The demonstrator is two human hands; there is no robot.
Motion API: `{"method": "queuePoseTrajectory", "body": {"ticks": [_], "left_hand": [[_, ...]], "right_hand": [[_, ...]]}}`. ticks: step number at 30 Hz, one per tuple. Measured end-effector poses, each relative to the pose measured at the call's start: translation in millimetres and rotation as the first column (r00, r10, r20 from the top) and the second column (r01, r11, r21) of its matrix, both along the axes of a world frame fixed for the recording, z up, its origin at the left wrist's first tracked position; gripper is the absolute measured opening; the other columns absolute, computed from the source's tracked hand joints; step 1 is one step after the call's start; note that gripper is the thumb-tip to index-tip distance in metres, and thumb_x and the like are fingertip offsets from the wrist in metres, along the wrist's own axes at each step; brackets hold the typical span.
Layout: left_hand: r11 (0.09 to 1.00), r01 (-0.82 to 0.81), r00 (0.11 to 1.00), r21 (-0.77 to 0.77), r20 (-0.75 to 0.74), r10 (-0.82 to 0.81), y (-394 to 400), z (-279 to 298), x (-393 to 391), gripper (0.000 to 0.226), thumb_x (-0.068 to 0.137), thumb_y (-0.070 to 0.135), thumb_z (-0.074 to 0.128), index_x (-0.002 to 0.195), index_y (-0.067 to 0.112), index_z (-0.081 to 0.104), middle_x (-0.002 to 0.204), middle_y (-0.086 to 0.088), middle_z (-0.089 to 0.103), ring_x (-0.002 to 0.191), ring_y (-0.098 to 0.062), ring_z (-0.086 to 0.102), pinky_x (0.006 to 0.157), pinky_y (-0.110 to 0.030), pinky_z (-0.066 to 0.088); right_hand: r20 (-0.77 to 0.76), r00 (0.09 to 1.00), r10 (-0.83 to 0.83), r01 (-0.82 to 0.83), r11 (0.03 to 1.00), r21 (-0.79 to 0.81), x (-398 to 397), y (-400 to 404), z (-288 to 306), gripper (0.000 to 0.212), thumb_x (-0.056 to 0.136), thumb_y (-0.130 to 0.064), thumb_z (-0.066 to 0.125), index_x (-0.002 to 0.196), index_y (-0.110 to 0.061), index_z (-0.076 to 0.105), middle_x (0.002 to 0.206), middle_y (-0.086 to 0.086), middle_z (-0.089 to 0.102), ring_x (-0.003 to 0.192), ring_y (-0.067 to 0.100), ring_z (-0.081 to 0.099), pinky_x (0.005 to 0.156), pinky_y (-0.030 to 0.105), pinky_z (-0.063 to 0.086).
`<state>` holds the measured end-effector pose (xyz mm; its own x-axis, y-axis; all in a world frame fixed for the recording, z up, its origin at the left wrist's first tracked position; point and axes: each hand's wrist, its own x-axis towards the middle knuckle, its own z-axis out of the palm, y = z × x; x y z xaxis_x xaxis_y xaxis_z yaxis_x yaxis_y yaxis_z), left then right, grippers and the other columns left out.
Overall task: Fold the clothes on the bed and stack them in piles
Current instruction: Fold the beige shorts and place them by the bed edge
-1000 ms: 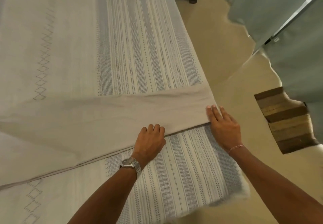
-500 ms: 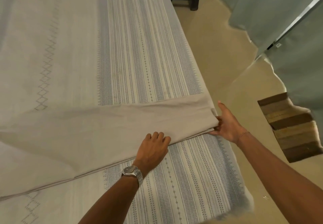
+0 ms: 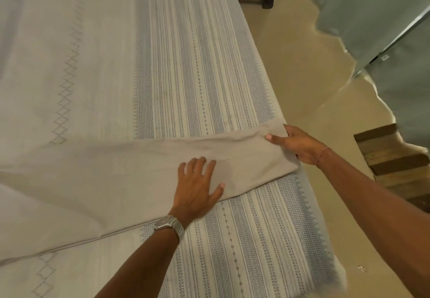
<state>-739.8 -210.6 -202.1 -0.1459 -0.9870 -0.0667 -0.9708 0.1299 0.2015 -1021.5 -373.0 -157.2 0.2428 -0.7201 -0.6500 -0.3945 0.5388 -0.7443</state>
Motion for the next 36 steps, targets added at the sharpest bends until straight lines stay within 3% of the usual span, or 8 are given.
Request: {"method": "queuePoseTrajectory", "body": {"ticks": [7,11,14,16,19,21,30,36], "left_hand": [[0.97,-0.175,0.984,0.169,0.019,0.175,-2.7,-13.5,26.2,0.104,0.081,0.091,0.028,0.162,0.032,0.002,0.17,0.001,-0.014,0.156,-0.032,-0.012,0.111,-0.08,0.001],[0.967,-0.16,0.987,0.198,0.043,0.154,-0.9,-15.6,31.7,0.112,0.075,0.096,0.025,0.162,0.032,-0.005,0.167,0.003,-0.024,0.154,-0.029,-0.021,0.109,-0.081,-0.001],[0.963,-0.195,0.981,0.187,0.022,0.195,-4.1,-15.6,30.1,0.105,0.08,0.092,0.023,0.162,0.03,0.0,0.168,0.0,-0.021,0.155,-0.031,-0.017,0.112,-0.079,-0.001],[0.967,-0.206,0.979,0.147,0.027,0.204,-9.9,-16.3,31.1,0.099,0.086,0.086,0.024,0.163,0.028,0.004,0.169,-0.004,-0.017,0.155,-0.034,-0.013,0.113,-0.077,0.003],[0.976,-0.177,0.984,0.123,0.058,0.171,-21.6,-17.7,35.6,0.097,0.087,0.084,0.027,0.163,0.027,0.005,0.168,-0.009,-0.018,0.154,-0.038,-0.015,0.114,-0.076,0.005],[0.977,-0.168,0.985,0.129,0.058,0.162,-24.5,-19.5,36.4,0.102,0.085,0.086,0.029,0.163,0.026,0.002,0.168,-0.01,-0.02,0.153,-0.037,-0.018,0.114,-0.076,0.006],[0.963,-0.225,0.974,0.146,0.075,0.216,-7.4,-20.3,91.1,0.111,0.079,0.092,0.032,0.163,0.027,0.001,0.168,-0.005,-0.021,0.154,-0.031,-0.02,0.114,-0.077,0.001],[0.937,-0.33,0.944,0.117,0.011,0.331,12.9,-22.6,143.1,0.091,0.092,0.078,0.022,0.163,0.025,0.0,0.169,-0.004,-0.016,0.155,-0.031,-0.014,0.117,-0.072,0.006]], "right_hand": [[-0.249,0.958,-0.14,0.061,0.952,-0.3,-4.7,18.0,-33.8,0.088,0.07,-0.083,0.067,0.128,-0.016,0.065,0.119,0.003,0.072,0.111,0.023,0.068,0.094,0.038,0.056],[-0.569,0.784,-0.25,-0.024,0.903,-0.43,5.1,24.7,-33.8,0.062,0.084,-0.076,0.059,0.09,-0.014,0.06,0.079,0.002,0.067,0.076,0.031,0.065,0.067,0.037,0.05],[-0.727,0.506,-0.465,-0.137,0.789,-0.599,18.6,35.0,-26.1,0.047,0.092,-0.056,0.062,0.114,-0.015,0.054,0.104,0.01,0.065,0.096,0.033,0.057,0.084,0.044,0.043],[-0.634,0.558,-0.535,-0.333,0.556,-0.762,37.3,47.0,-25.9,0.035,0.095,-0.035,0.062,0.12,-0.01,0.055,0.115,0.013,0.06,0.106,0.034,0.053,0.089,0.045,0.039],[-0.605,0.788,-0.111,-0.567,0.25,-0.785,81.9,71.1,-36.1,0.027,0.099,-0.022,0.06,0.121,-0.007,0.06,0.122,0.013,0.061,0.111,0.032,0.056,0.096,0.045,0.044],[-0.732,0.649,0.205,-0.76,0.152,-0.632,105.0,84.0,-52.5,0.037,0.105,-0.029,0.05,0.137,-0.011,0.055,0.144,0.012,0.054,0.13,0.029,0.051,0.107,0.048,0.043],[-0.878,0.477,-0.026,-0.647,0.666,-0.371,134.9,70.9,-67.8,0.085,0.099,-0.072,0.016,0.164,-0.019,0.001,0.17,0.013,-0.006,0.156,0.035,-0.01,0.12,0.066,-0.01],[-0.787,0.571,0.234,-0.81,0.319,-0.493,220.4,112.6,-68.0,0.07,0.106,-0.052,0.026,0.163,-0.015,0.009,0.17,0.012,-0.003,0.157,0.03,-0.006,0.122,0.062,0.008]]}}
